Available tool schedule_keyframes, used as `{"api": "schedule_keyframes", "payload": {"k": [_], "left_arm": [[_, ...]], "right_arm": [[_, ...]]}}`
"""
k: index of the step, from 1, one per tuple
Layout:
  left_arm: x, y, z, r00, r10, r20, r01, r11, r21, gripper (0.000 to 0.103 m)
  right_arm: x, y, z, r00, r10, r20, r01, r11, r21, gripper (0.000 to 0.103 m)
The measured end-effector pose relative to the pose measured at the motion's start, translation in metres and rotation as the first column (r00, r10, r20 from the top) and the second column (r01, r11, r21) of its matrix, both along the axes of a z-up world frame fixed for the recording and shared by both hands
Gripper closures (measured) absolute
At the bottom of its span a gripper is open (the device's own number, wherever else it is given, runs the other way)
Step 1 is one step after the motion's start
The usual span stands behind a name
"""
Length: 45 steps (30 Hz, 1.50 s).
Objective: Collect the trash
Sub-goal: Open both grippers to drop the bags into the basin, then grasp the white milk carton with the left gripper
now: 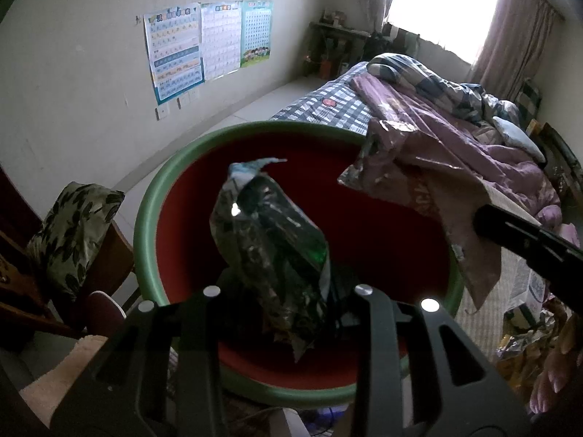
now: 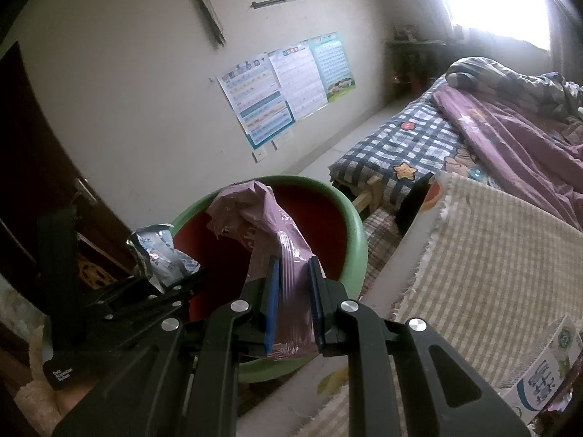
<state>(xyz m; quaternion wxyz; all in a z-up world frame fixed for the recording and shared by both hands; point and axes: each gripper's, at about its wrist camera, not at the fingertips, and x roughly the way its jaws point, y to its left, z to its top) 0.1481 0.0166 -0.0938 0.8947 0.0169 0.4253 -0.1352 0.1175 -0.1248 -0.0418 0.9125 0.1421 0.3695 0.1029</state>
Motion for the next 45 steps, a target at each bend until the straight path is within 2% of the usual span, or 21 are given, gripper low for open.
{"api": "schedule_keyframes", "payload": {"k": [9, 13, 15, 16, 18, 20, 30, 36, 39, 42, 43, 45], "left_arm": [[0.000, 0.001, -0.001, 1.000, 0.001, 0.002, -0.001, 1.000, 0.003, 0.072], [0.001, 0.004, -0.001, 1.000, 0.004, 0.008, -0.004, 1.000, 0.000, 0.065], [0.000, 0.006, -0.003, 1.000, 0.010, 0.015, -0.010, 1.000, 0.003, 0.052], [0.000, 0.008, -0.003, 1.000, 0.015, 0.020, -0.015, 1.000, 0.001, 0.050], [0.001, 0.010, -0.003, 1.000, 0.021, 0.022, -0.021, 1.000, -0.001, 0.048], [0.000, 0.011, -0.002, 0.999, 0.027, 0.027, -0.027, 1.000, 0.001, 0.044], [-0.018, 0.011, 0.004, 0.996, 0.051, 0.069, -0.051, 0.999, 0.007, 0.044], [-0.053, 0.003, 0.018, 0.988, 0.064, 0.137, -0.067, 0.998, 0.017, 0.044], [-0.074, -0.015, 0.035, 0.983, 0.023, 0.184, -0.019, 1.000, -0.021, 0.044], [-0.089, -0.052, 0.042, 0.977, -0.101, 0.185, 0.106, 0.994, -0.021, 0.039], [-0.092, -0.065, 0.042, 0.973, -0.146, 0.177, 0.152, 0.988, -0.022, 0.036], [-0.098, -0.098, 0.038, 0.954, -0.268, 0.136, 0.276, 0.960, -0.043, 0.031]], "right_arm": [[0.001, 0.001, 0.000, 1.000, 0.008, 0.001, -0.008, 1.000, 0.006, 0.086], [0.000, 0.000, 0.001, 1.000, 0.004, 0.007, -0.004, 1.000, 0.014, 0.085], [0.000, 0.000, 0.001, 1.000, 0.004, 0.009, -0.004, 1.000, 0.015, 0.085], [0.000, 0.001, 0.002, 1.000, 0.002, 0.011, -0.002, 1.000, 0.015, 0.084], [-0.001, 0.000, 0.004, 1.000, -0.007, 0.019, 0.006, 1.000, 0.023, 0.070], [-0.003, -0.001, 0.006, 0.999, -0.017, 0.030, 0.016, 0.999, 0.037, 0.068], [-0.035, -0.018, 0.022, 0.997, -0.049, 0.059, 0.046, 0.998, 0.043, 0.068], [-0.075, -0.052, 0.022, 0.993, -0.110, 0.044, 0.108, 0.994, 0.034, 0.068], [-0.103, -0.074, 0.017, 0.987, -0.159, 0.027, 0.159, 0.987, 0.007, 0.068], [-0.134, -0.100, 0.011, 0.974, -0.227, 0.011, 0.227, 0.974, -0.021, 0.068], [-0.144, -0.110, 0.009, 0.968, -0.251, 0.002, 0.251, 0.968, -0.023, 0.068], [-0.166, -0.131, 0.002, 0.952, -0.307, -0.020, 0.306, 0.952, -0.021, 0.068]]}}
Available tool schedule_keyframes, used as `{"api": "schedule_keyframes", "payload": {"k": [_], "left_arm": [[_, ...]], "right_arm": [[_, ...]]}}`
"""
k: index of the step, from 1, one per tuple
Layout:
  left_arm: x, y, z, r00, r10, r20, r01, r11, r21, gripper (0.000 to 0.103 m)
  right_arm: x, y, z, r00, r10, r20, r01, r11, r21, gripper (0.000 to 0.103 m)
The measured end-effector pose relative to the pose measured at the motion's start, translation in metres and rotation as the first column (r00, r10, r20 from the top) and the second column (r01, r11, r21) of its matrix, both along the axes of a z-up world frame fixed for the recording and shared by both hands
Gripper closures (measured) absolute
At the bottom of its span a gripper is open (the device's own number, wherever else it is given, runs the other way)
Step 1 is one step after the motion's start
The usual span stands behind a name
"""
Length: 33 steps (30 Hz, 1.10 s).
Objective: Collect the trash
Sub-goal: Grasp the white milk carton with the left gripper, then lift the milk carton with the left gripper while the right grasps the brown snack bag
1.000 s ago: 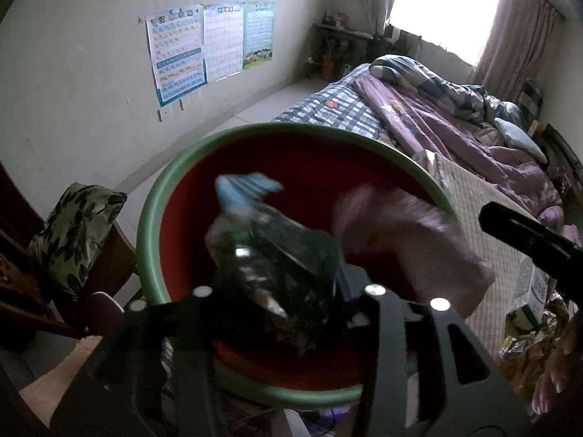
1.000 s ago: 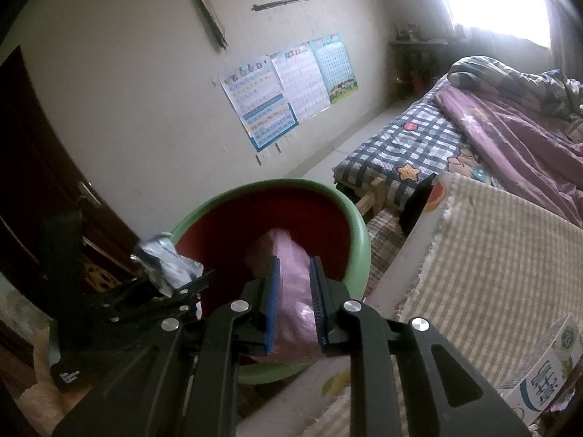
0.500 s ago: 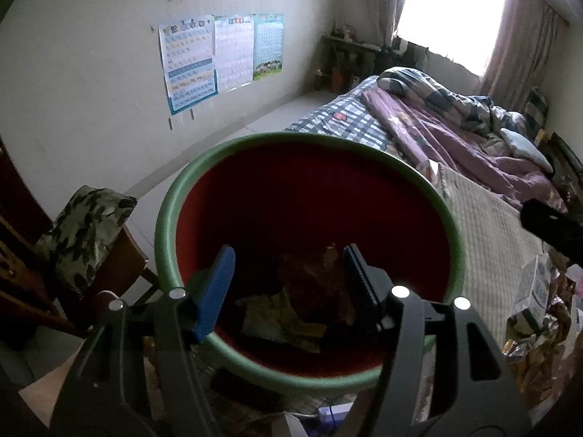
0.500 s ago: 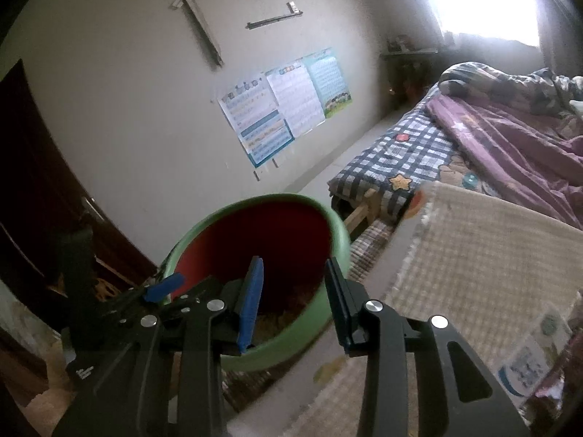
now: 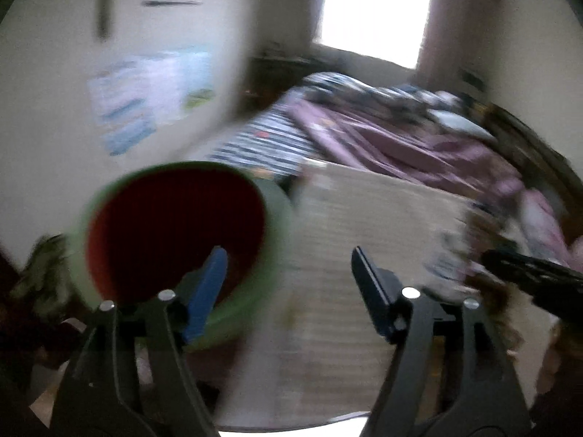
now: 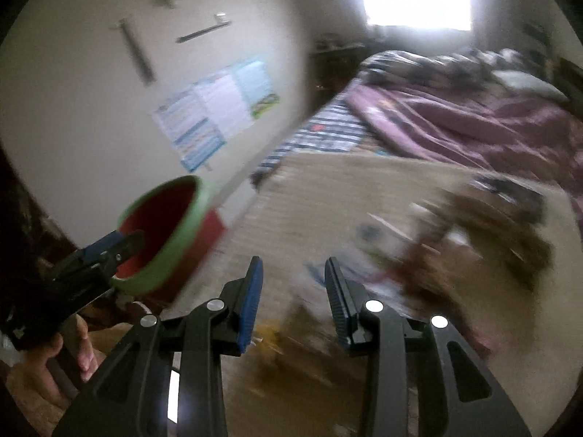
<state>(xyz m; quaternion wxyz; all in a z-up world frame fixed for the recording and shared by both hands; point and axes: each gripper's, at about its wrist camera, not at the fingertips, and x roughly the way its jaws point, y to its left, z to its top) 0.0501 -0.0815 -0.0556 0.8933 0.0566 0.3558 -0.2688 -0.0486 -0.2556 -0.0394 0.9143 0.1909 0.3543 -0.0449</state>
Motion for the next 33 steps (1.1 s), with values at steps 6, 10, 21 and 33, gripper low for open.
{"api": "schedule_keyframes", "payload": {"k": [6, 10, 21, 33], "left_arm": [[-0.002, -0.088, -0.035, 0.959, -0.219, -0.181, 0.229, 0.973, 0.038, 0.030], [0.003, -0.126, -0.055, 0.926, -0.260, -0.275, 0.286, 0.956, 0.059, 0.030], [-0.005, -0.183, -0.081, 0.897, -0.275, -0.346, 0.340, 0.929, 0.145, 0.030], [-0.002, -0.163, -0.063, 0.929, -0.204, -0.308, 0.241, 0.967, 0.088, 0.043]], "right_arm": [[-0.052, -0.048, -0.013, 0.990, -0.138, -0.037, 0.139, 0.990, 0.036, 0.068], [-0.074, -0.071, -0.015, 0.983, -0.177, -0.041, 0.178, 0.983, 0.046, 0.068], [-0.090, -0.111, -0.016, 0.981, -0.194, -0.028, 0.196, 0.977, 0.083, 0.067], [-0.076, -0.118, -0.031, 0.990, -0.128, -0.052, 0.135, 0.979, 0.153, 0.063]]}}
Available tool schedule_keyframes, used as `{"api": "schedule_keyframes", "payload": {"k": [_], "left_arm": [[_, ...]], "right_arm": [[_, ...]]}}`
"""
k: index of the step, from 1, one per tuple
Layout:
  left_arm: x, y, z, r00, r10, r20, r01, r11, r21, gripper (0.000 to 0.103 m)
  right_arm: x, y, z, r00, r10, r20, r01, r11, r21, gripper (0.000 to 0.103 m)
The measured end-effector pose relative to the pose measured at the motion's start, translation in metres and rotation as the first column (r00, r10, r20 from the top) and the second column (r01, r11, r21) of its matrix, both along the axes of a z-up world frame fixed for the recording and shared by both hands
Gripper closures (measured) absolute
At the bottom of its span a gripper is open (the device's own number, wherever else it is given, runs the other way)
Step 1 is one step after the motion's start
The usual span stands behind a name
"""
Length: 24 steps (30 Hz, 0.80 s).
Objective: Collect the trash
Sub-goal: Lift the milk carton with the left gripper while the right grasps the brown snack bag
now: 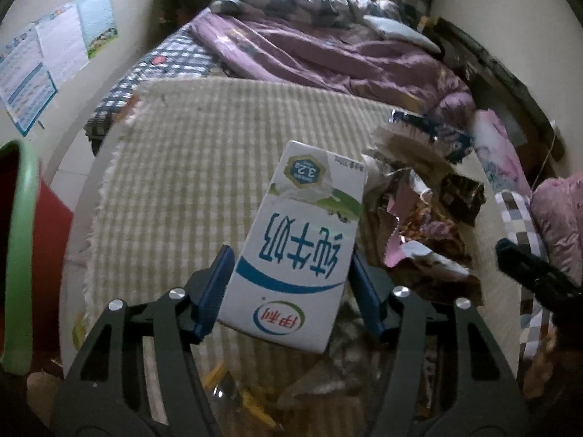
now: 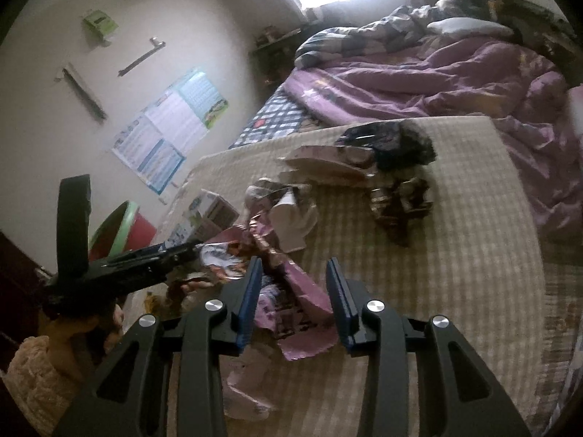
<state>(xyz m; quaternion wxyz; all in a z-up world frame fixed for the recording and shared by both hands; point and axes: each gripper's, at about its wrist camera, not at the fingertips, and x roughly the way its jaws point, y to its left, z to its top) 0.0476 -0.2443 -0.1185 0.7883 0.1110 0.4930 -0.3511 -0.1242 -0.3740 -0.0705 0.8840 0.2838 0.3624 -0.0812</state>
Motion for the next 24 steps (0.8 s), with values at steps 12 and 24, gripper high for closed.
{"api": "schedule_keyframes", "payload": {"k": [12, 24], "left_arm": [[0.002, 0.023, -0.006, 0.998, 0.070, -0.003, -0.069, 0.997, 0.036, 0.040], [0.003, 0.021, -0.012, 0.997, 0.072, -0.009, -0.072, 0.997, 0.027, 0.044]], "right_arm": [[0.010, 0.012, -0.005, 0.998, 0.064, -0.007, -0.063, 0.997, 0.046, 0.059], [0.019, 0.023, -0.011, 0.995, 0.087, -0.056, -0.087, 0.996, 0.003, 0.047]]}}
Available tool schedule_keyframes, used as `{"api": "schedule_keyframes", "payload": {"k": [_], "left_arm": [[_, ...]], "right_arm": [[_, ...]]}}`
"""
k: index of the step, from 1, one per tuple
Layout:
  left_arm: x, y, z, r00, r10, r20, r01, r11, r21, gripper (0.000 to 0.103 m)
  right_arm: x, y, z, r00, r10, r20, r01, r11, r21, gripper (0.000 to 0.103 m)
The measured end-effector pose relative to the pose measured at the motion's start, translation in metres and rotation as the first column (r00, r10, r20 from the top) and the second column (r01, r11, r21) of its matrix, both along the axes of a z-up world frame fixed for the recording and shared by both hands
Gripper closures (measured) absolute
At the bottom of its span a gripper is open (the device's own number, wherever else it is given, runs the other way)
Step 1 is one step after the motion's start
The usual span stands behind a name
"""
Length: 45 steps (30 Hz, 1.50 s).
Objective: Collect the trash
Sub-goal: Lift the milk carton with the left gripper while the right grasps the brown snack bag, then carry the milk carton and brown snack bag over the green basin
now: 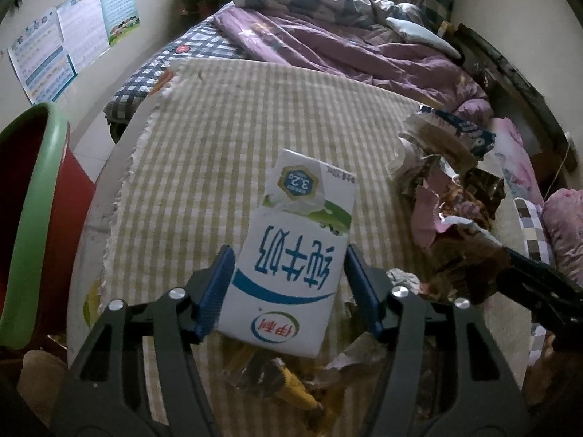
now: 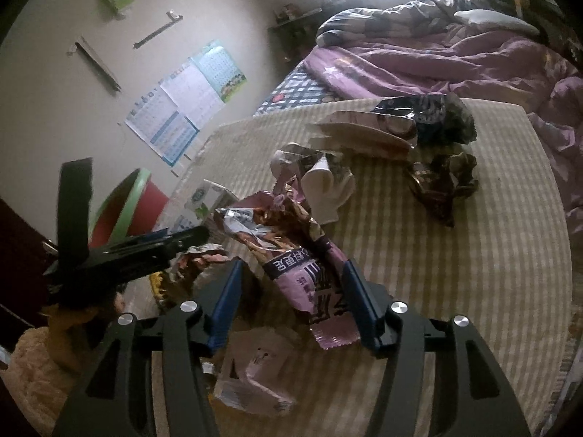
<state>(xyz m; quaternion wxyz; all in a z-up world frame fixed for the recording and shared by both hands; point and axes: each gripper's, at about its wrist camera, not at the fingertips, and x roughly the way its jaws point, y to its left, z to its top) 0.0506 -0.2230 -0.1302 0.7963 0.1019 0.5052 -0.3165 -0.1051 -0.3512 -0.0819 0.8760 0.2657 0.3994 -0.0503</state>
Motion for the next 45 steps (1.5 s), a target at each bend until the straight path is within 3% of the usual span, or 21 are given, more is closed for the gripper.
{"api": "schedule_keyframes", "payload": {"k": [8, 11, 17, 19, 22, 24, 34, 39, 45], "left_arm": [[-0.006, 0.022, 0.018, 0.998, 0.050, 0.035, -0.048, 0.997, -0.067, 0.045], [-0.010, 0.033, 0.030, 0.995, 0.078, 0.060, -0.071, 0.992, -0.102, 0.045], [-0.016, 0.050, 0.050, 0.987, 0.114, 0.110, -0.098, 0.985, -0.142, 0.045], [-0.017, 0.056, 0.054, 0.985, 0.127, 0.120, -0.108, 0.982, -0.152, 0.045], [-0.017, 0.063, 0.059, 0.980, 0.148, 0.130, -0.125, 0.978, -0.168, 0.045], [-0.017, 0.070, 0.062, 0.978, 0.159, 0.136, -0.134, 0.975, -0.178, 0.045], [-0.017, 0.108, 0.079, 0.954, 0.236, 0.183, -0.193, 0.955, -0.223, 0.045], [-0.017, 0.130, 0.087, 0.935, 0.277, 0.221, -0.225, 0.946, -0.233, 0.045], [-0.011, 0.166, 0.091, 0.896, 0.365, 0.252, -0.309, 0.921, -0.238, 0.045]], "right_arm": [[0.007, -0.004, 0.009, 1.000, -0.008, 0.008, 0.009, 0.998, -0.056, 0.042], [0.014, -0.004, 0.004, 0.999, 0.016, -0.039, -0.019, 0.997, -0.079, 0.041], [0.019, -0.004, -0.012, 0.996, 0.016, -0.087, -0.020, 0.999, -0.037, 0.041], [0.019, -0.003, -0.016, 0.995, 0.016, -0.100, -0.019, 0.999, -0.033, 0.045], [0.018, -0.001, -0.017, 0.995, 0.017, -0.103, -0.019, 1.000, -0.020, 0.067], [0.016, -0.001, -0.014, 0.996, 0.006, -0.092, -0.007, 1.000, -0.018, 0.077], [0.014, 0.023, 0.043, 0.998, -0.004, 0.066, 0.009, 0.997, -0.078, 0.079], [0.024, 0.048, 0.063, 0.990, 0.047, 0.135, -0.036, 0.996, -0.084, 0.079], [0.051, 0.091, 0.075, 0.978, 0.140, 0.156, -0.127, 0.988, -0.094, 0.079]]}}
